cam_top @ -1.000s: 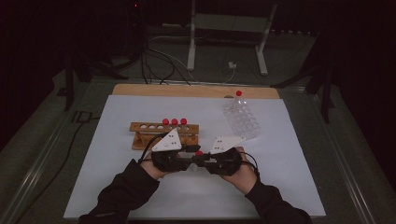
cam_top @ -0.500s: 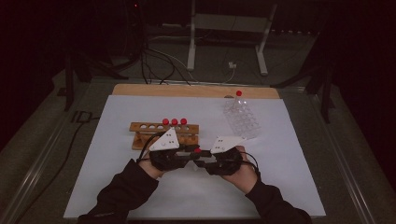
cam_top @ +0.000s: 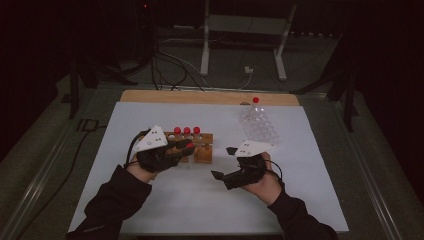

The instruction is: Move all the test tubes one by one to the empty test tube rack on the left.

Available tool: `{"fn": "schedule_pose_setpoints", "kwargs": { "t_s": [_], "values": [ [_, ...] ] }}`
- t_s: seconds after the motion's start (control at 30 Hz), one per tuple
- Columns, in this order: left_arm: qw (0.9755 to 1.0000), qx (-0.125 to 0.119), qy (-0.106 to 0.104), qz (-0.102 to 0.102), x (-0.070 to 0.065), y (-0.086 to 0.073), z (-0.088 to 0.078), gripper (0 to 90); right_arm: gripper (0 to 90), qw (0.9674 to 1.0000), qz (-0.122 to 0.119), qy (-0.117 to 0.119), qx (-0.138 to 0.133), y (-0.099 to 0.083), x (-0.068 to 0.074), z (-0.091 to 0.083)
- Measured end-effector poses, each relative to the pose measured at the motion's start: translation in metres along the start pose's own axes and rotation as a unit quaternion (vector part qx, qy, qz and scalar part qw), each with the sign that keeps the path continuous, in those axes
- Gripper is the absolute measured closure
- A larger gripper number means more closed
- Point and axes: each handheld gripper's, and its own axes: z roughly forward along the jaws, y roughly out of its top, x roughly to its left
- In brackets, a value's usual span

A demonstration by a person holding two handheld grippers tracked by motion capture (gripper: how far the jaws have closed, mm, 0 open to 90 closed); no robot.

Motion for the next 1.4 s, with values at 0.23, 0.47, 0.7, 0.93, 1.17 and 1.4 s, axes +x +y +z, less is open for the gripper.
{"fn": "schedule_pose_setpoints", "kwargs": {
  "t_s": [0.23, 0.47, 0.7, 0.93, 1.17, 1.4],
  "values": [
    [0.999, -0.013, 0.042, -0.007, 0.017, 0.003, -0.02, 72.2, 0.0, 0.9998, 0.014, 0.004, -0.013, 0.001, -0.005, -0.006],
    [0.9965, -0.019, 0.081, -0.004, 0.033, 0.009, -0.028, 72.2, 0.0, 0.9996, 0.011, -0.004, -0.027, 0.001, -0.008, -0.011],
    [0.9919, -0.036, 0.121, -0.016, 0.051, 0.012, -0.028, 72.2, 0.0, 0.9994, 0.006, -0.009, -0.032, 0.002, -0.009, -0.016],
    [0.9878, -0.044, 0.147, -0.027, 0.066, 0.008, -0.018, 72.2, 0.0, 0.9993, 0.005, -0.011, -0.035, 0.002, -0.01, -0.019],
    [0.9854, -0.045, 0.158, -0.046, 0.077, -0.009, -0.005, 72.2, 0.0, 0.9993, 0.004, -0.011, -0.036, 0.0, -0.013, -0.02],
    [0.9848, -0.025, 0.162, -0.059, 0.08, -0.026, 0.008, 72.2, 0.0, 0.9994, 0.005, -0.011, -0.033, -0.001, -0.014, -0.02]
  ]
}}
